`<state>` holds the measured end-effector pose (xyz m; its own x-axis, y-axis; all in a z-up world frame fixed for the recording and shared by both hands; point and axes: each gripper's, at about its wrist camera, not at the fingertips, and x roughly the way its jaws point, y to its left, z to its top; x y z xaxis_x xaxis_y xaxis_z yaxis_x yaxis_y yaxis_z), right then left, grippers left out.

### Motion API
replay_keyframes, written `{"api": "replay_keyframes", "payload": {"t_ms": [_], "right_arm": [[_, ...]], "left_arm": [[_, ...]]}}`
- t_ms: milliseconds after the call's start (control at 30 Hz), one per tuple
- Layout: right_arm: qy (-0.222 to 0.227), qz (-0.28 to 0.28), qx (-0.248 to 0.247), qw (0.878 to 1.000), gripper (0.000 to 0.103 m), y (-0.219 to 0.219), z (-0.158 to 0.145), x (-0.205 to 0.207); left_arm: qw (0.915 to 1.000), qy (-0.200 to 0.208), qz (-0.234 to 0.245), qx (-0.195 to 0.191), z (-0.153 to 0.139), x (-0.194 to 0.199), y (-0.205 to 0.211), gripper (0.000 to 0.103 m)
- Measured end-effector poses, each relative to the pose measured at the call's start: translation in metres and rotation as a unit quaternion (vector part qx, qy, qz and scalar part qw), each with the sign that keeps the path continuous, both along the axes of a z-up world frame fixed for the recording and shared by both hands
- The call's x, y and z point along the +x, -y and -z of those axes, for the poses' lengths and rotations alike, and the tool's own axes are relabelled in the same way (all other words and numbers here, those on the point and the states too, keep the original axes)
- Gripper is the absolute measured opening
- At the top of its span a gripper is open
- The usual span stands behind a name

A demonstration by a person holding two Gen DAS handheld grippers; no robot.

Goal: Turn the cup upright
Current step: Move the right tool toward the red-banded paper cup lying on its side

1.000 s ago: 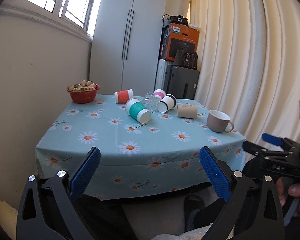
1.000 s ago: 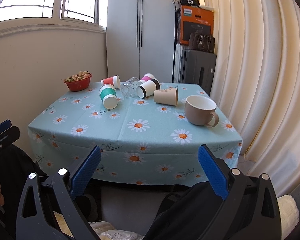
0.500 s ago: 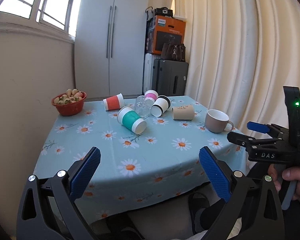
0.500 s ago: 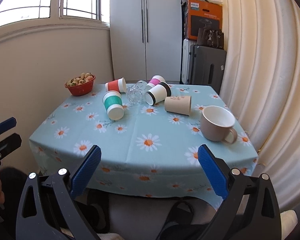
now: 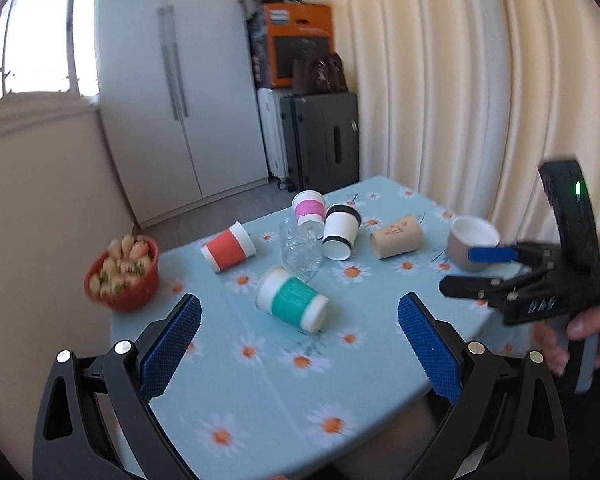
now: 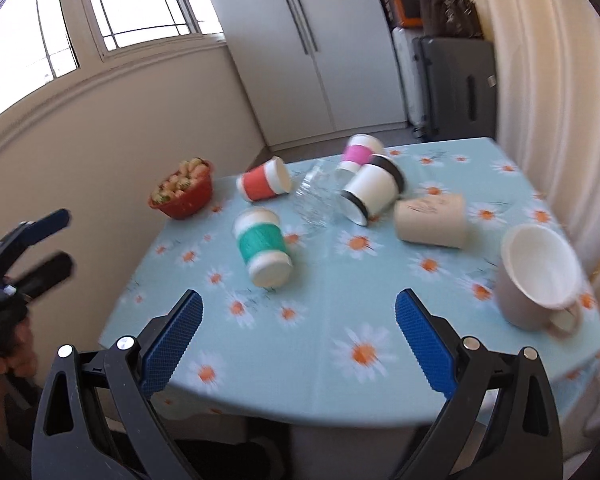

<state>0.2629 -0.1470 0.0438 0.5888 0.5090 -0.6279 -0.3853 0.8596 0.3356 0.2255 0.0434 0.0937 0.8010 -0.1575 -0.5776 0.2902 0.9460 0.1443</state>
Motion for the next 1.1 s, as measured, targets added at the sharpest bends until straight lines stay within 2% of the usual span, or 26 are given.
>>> {"api": "replay_keyframes", "payload": {"t_ms": [100,233,333,467,667,833,1000,1100], "right_arm": [[-0.021,-0.011,0.035,0.999,0.096,-0.011,-0.006,0.028],[-0.076,-0.023,0.09,0.993,0.092,-0.024,-0.008,0.072],[-0.117,-0.027,0.135,0.984,0.091,-0.032,-0.004,0.105],[-0.156,-0.028,0.168,0.973,0.09,-0.042,0.003,0.147],[-0.227,-0.032,0.239,0.944,0.084,-0.061,0.024,0.204],[-0.233,-0.041,0.229,0.944,0.075,-0.081,0.036,0.23],[-0.257,-0.032,0.258,0.931,0.069,-0.085,0.046,0.251],[-0.266,-0.024,0.261,0.928,0.067,-0.085,0.052,0.258]], "left_arm": [[0.9991,-0.023,0.025,0.026,0.004,0.032,-0.007,0.096],[0.9953,-0.057,0.041,0.067,0.017,0.083,-0.018,0.096],[0.9928,-0.078,0.049,0.076,0.026,0.117,-0.027,0.096],[0.9875,-0.101,0.07,0.099,0.036,0.162,-0.034,0.096],[0.9757,-0.143,0.106,0.128,0.052,0.221,-0.041,0.096],[0.9627,-0.18,0.129,0.156,0.076,0.26,-0.046,0.096],[0.9547,-0.203,0.144,0.163,0.094,0.293,-0.051,0.096],[0.9478,-0.214,0.156,0.177,0.106,0.309,-0.051,0.096]]}}
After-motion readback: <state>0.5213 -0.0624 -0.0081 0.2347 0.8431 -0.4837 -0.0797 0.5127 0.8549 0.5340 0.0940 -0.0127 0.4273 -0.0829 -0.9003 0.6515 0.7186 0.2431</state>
